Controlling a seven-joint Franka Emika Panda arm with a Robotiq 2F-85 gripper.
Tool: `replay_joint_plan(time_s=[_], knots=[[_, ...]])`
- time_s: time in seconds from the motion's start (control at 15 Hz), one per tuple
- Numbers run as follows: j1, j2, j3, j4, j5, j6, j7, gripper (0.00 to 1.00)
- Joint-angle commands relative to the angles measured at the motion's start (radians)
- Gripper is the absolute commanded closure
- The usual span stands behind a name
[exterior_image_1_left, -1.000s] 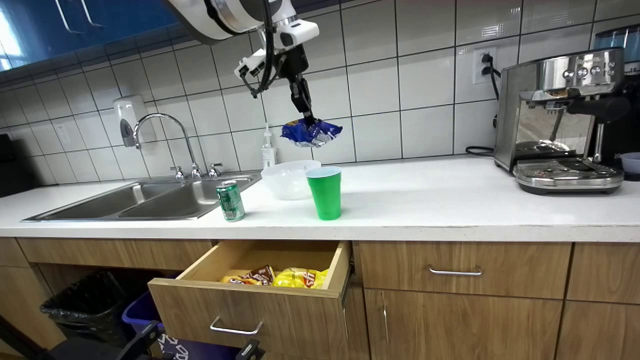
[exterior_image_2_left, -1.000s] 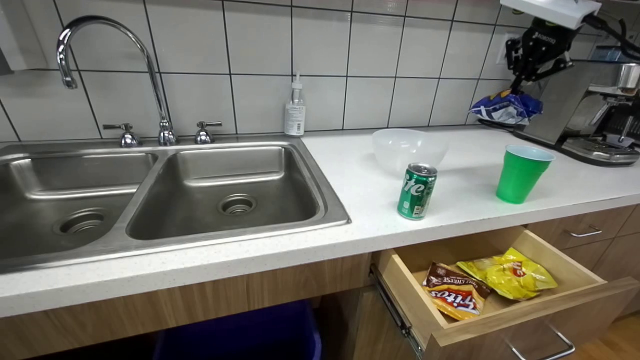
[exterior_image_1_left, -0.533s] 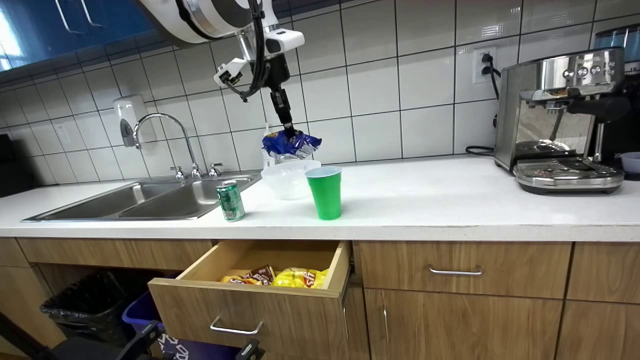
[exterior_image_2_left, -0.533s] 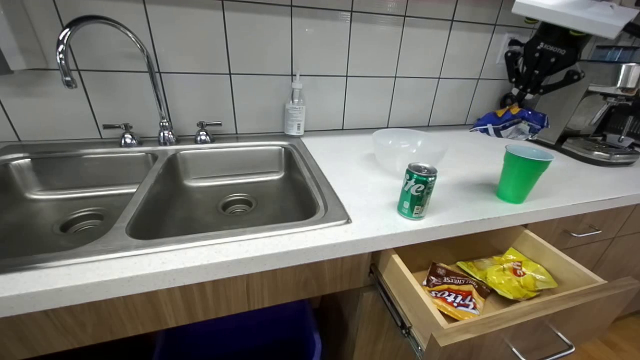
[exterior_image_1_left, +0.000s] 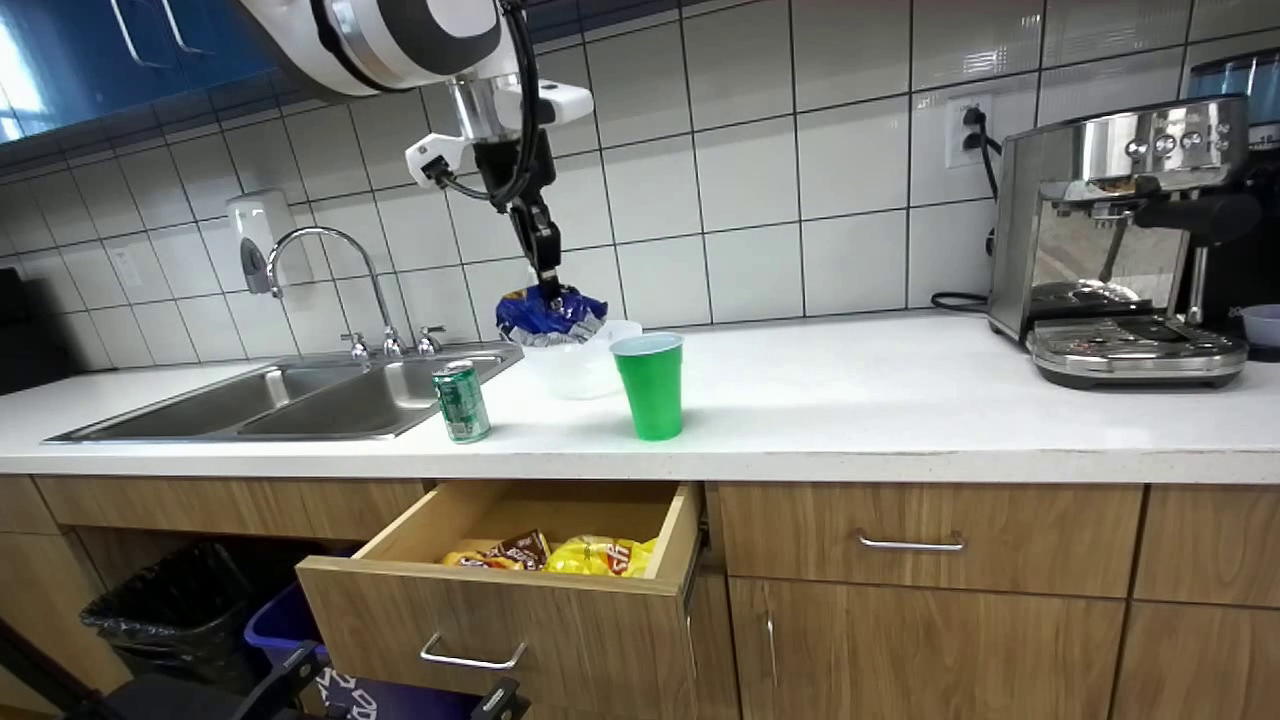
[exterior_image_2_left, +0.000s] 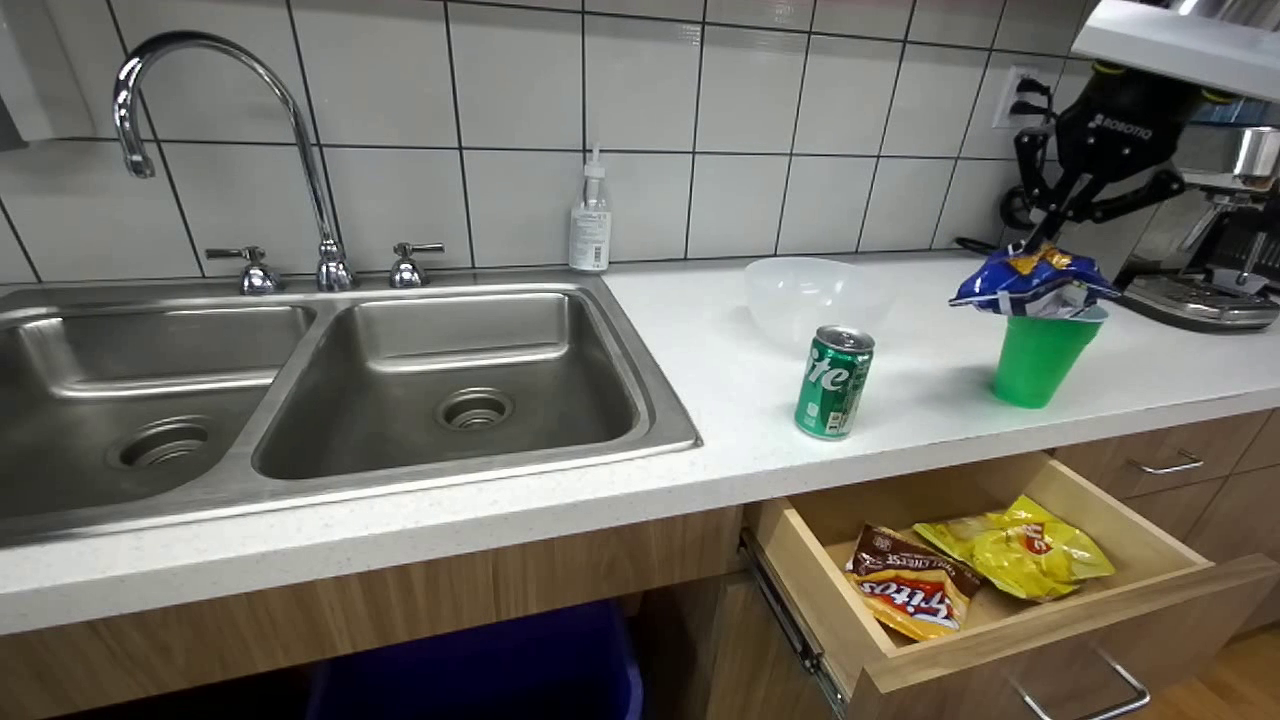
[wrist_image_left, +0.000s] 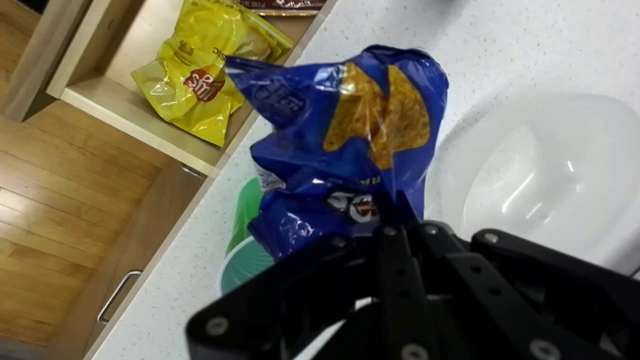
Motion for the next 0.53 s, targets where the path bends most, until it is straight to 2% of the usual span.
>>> replay_joint_plan(time_s=[0.0,0.47], knots=[[-0.013,-0.063,0.032,-0.073,0.064,-0.030,-0.129,1.00],[-0.001,-0.109,0.077,-0.180,0.108,-0.041,-0.250,1.00]])
